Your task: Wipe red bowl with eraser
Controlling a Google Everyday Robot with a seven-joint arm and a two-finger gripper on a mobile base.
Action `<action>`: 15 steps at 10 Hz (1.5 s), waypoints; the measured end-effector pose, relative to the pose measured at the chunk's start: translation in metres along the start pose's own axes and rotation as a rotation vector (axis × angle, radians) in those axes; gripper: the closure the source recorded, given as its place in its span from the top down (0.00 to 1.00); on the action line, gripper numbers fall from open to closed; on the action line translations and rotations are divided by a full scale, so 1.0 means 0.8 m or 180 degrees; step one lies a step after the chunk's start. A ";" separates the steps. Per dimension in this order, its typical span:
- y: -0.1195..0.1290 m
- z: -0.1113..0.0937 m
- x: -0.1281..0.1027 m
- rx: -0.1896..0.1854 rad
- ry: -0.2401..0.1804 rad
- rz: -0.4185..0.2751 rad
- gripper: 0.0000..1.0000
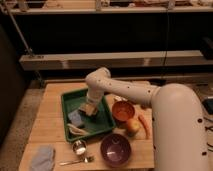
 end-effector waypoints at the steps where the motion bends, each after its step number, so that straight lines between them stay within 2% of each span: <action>1: 0.010 -0.021 -0.003 0.0007 0.0029 0.0045 0.20; 2: 0.027 -0.045 -0.016 0.0005 0.0044 0.0114 0.20; 4: 0.052 -0.067 -0.050 -0.0004 0.0010 0.0255 0.20; 7: 0.091 -0.098 -0.133 -0.0037 -0.0078 0.0547 0.20; 10: 0.102 -0.130 -0.211 -0.0049 -0.0053 0.0846 0.20; 11: 0.102 -0.135 -0.226 -0.0038 -0.0061 0.0884 0.20; 15: 0.102 -0.136 -0.224 -0.0040 -0.0042 0.0878 0.20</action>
